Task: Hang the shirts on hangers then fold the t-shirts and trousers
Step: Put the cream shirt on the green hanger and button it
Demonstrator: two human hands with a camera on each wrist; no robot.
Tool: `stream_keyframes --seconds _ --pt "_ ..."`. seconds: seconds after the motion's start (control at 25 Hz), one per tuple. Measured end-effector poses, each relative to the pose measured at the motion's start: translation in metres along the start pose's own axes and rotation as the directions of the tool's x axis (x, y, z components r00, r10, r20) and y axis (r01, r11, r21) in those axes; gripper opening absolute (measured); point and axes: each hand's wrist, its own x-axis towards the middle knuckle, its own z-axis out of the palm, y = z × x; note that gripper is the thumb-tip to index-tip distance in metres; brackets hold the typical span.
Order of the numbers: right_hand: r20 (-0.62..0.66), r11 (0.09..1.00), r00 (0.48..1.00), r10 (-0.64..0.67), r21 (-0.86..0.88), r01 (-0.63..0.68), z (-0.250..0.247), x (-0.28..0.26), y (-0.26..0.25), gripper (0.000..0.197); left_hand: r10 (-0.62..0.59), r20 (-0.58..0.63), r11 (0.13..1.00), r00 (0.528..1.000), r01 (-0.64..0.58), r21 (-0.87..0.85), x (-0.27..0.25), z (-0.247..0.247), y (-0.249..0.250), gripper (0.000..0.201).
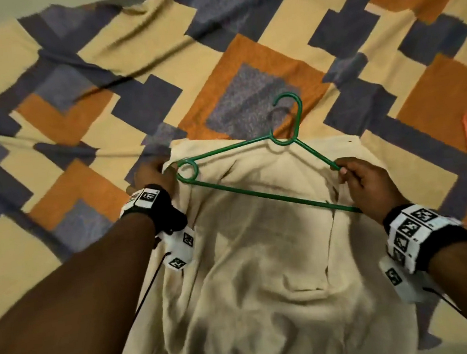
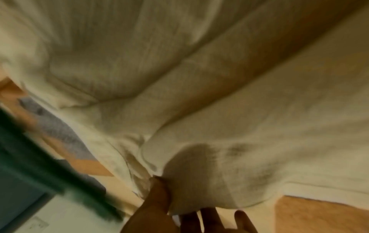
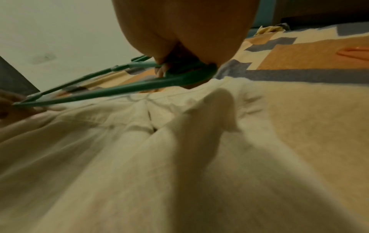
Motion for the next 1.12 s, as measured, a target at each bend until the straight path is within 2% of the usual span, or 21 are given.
stream_keyframes --seconds 0.12,0.2,0.32,0.4,0.44,0.52,0.6,0.68,0.76,0.8,0.88,0.96,1.0,1.12 --pt "0.046 0.991 0.998 0.047 -0.129 -0.040 -0.027 -0.004 0.007 0.026 0.024 -0.128 0.983 0.991 -0.047 -0.176 -0.008 -0.023 0.003 0.026" --pt "0.080 0.982 0.996 0.027 -0.191 -0.011 -0.035 -0.007 0.001 0.025 0.097 -0.110 0.963 0.989 -0.121 -0.242 -0.018 -0.034 0.008 0.023" --pt "0.093 0.978 0.994 -0.061 -0.191 0.078 -0.017 -0.002 -0.012 0.028 0.267 -0.029 0.922 0.963 -0.265 -0.282 -0.052 -0.019 0.023 0.024" --pt "0.121 0.980 0.984 -0.134 -0.131 0.149 0.012 0.008 -0.023 0.033 0.341 0.066 0.895 0.938 -0.302 -0.327 -0.083 0.008 0.024 0.024" --pt "0.131 0.981 0.980 -0.148 -0.105 0.162 0.029 0.014 -0.026 0.033 0.367 0.104 0.899 0.924 -0.324 -0.296 -0.094 0.027 0.018 0.020" --pt "0.141 0.978 0.973 -0.185 -0.075 0.196 0.056 0.023 -0.029 0.031 0.359 0.188 0.927 0.914 -0.327 -0.181 -0.103 0.059 0.003 0.016" --pt "0.110 0.978 0.975 -0.191 -0.067 0.199 0.063 0.029 -0.025 0.027 0.339 0.232 0.939 0.912 -0.314 -0.138 -0.105 0.073 -0.008 0.017" --pt "-0.042 0.993 0.994 -0.097 -0.077 0.093 0.053 0.036 -0.015 0.025 0.340 0.205 0.938 0.918 -0.313 -0.151 -0.109 0.074 -0.012 0.009" --pt "-0.176 0.992 0.979 0.099 -0.066 -0.112 0.037 0.047 0.001 0.033 0.275 0.143 0.952 0.951 -0.250 -0.175 -0.113 0.072 -0.010 0.016" --pt "-0.177 0.974 0.962 0.209 -0.049 -0.220 0.028 0.054 0.012 0.038 0.215 0.109 0.962 0.971 -0.191 -0.196 -0.113 0.070 -0.008 0.023" --pt "-0.083 0.930 0.929 0.362 -0.041 -0.366 0.016 0.065 0.024 0.040 0.079 0.070 0.970 0.994 -0.061 -0.236 -0.110 0.065 -0.006 0.035" --pt "-0.027 0.907 0.906 0.422 0.027 -0.421 0.006 0.074 0.023 0.024 -0.043 0.066 0.966 0.997 0.058 -0.251 -0.103 0.061 -0.010 0.044" --pt "-0.014 0.897 0.901 0.433 0.105 -0.429 -0.001 0.075 0.017 0.023 -0.099 0.053 0.963 0.994 0.109 -0.248 -0.101 0.057 -0.010 0.042" --pt "-0.047 0.841 0.913 0.406 0.410 -0.353 -0.027 0.058 -0.014 0.019 -0.224 -0.029 0.940 0.974 0.208 -0.272 -0.100 0.048 -0.009 0.024"
